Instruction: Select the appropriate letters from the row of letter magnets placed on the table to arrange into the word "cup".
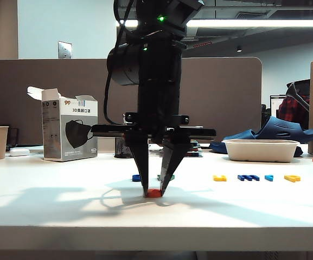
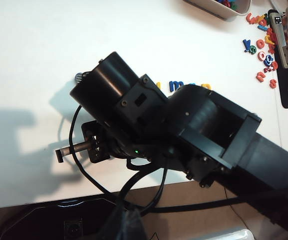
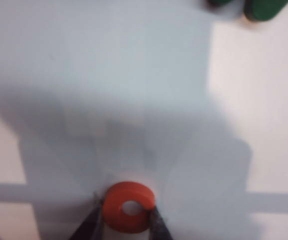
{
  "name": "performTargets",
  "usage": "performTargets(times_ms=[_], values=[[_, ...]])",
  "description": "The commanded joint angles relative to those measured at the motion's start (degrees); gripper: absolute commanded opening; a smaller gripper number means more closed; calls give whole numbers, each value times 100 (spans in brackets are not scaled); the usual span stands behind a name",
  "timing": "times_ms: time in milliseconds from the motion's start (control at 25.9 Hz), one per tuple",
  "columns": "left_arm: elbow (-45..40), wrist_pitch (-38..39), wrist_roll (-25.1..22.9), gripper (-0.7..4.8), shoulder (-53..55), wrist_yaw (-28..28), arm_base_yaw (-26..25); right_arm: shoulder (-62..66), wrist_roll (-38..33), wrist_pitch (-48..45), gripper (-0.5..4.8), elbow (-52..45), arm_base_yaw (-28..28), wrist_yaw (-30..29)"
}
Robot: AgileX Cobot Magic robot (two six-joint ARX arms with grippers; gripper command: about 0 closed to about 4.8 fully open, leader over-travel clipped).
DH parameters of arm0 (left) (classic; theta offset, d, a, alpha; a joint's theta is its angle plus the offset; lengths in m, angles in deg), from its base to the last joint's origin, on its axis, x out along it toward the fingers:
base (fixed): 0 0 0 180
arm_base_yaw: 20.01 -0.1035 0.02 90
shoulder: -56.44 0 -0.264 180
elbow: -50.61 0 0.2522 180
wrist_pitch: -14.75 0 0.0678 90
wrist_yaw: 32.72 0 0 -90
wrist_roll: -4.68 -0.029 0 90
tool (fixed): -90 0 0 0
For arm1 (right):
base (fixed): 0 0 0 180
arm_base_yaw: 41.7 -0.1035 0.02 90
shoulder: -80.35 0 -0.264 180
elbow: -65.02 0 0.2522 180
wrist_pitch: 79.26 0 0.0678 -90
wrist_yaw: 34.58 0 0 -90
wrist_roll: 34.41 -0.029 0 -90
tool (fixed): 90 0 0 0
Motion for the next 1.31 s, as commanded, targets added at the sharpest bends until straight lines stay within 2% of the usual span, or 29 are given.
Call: performTargets(times_ms=[39, 579, 617, 695, 926, 1042, 1119, 1312], values=[[20, -52, 11, -5, -17, -2, 4, -2, -20, 28, 94, -7, -13, -9], [20, -52, 11, -5, -17, -2, 4, -2, -20, 52, 95, -7, -15, -9], [20, -52, 11, -5, -17, -2, 4, -2, -20, 52, 102, -7, -15, -11], [20, -52, 11, -5, -17, -2, 4, -2, -20, 52, 149, -7, -17, -11], [20, -52, 11, -5, -17, -2, 4, -2, -20, 52, 156, -7, -15, -11], [20, -52, 11, -5, -17, -2, 4, -2, -20, 48, 224, -7, -7, -11], [20, -52, 11, -5, -17, -2, 4, -2, -20, 48, 226, -7, -2, -11], [20, -52, 11, -5, -17, -2, 4, -2, -15, 46, 323, 2, 9, -13]])
